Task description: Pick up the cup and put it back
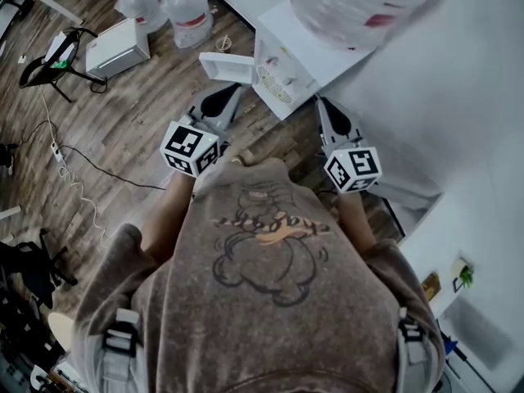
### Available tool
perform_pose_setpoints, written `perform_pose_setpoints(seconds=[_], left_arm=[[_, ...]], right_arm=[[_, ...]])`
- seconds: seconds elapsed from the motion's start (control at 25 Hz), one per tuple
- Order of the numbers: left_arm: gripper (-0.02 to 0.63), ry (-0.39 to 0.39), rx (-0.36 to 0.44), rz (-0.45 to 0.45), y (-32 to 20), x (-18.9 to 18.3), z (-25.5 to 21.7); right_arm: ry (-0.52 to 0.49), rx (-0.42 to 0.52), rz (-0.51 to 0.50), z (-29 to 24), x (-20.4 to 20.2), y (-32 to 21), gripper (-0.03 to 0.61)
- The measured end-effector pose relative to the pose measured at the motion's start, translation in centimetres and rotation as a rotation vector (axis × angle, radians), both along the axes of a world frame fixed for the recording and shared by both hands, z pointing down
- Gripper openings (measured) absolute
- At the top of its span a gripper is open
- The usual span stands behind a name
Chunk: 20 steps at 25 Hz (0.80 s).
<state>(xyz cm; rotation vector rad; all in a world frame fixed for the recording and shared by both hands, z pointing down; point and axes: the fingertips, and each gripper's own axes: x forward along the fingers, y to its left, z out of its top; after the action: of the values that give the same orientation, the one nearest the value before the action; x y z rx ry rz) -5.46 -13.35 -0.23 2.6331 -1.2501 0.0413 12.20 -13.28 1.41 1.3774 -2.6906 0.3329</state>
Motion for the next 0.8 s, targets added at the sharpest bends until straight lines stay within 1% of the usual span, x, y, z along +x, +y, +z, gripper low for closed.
perform_pose_setpoints(seconds=[0.2,0.44,0.8], left_arm=[[0.003,0.0,-0.011,-0.03,0.5,-0.6,0.1],[0.003,0.008,-0.01,-0.06,0.8,-0.9,0.2],[0.003,0.011,-0.013,-0.063,1.4,-0.7,0.1]], right_arm=[[-0.005,0.0,-0.007,0.0,-0.5,0.1,0.002],[-0.028,0.011,0.007,0.2,-0.5,0.2,-0.002],[-0.035,0.018,0.001,0.1,-0.6,0.5,-0.002]])
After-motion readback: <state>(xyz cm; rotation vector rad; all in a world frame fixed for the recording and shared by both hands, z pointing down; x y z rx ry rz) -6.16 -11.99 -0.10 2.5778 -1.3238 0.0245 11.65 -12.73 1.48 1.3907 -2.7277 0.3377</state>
